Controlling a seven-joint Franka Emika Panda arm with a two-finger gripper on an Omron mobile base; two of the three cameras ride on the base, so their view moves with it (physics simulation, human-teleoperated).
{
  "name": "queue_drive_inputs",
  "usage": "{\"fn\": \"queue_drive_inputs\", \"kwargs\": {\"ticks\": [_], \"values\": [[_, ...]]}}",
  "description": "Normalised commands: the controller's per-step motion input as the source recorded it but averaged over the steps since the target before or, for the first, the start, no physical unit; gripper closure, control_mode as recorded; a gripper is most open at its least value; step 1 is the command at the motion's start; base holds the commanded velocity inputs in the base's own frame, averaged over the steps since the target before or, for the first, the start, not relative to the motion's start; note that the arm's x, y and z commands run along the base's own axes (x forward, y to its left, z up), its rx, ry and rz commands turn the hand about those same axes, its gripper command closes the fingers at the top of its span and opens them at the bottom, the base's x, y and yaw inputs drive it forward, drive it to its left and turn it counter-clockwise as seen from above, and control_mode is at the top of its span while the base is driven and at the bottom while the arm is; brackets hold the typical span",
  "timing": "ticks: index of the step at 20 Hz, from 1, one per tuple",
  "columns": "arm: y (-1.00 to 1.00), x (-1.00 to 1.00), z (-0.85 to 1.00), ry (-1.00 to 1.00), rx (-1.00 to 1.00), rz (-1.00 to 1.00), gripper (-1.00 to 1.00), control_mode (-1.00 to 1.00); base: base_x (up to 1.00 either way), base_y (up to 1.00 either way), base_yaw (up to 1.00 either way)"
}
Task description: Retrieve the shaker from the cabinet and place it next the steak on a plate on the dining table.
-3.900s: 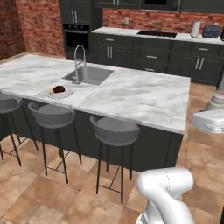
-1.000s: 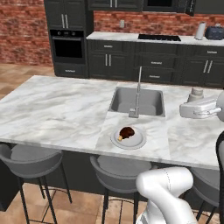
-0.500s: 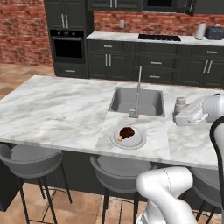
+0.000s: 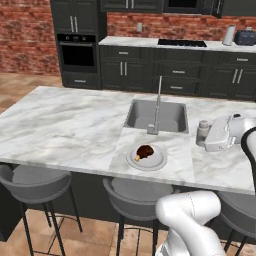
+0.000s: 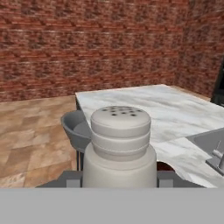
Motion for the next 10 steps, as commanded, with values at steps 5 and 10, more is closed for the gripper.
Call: {"fn": "queue_drive_inputs", "kwargs": {"ticks": [5, 10], "values": [[-0.32, 0.47, -0.44, 0.0, 0.0, 0.1, 1.0, -1.0, 0.0, 0.0, 0.0], [-0.2, 0.41, -0.41, 0.0, 0.0, 0.07, 1.0, -1.0, 0.0, 0.0, 0.0]]}}
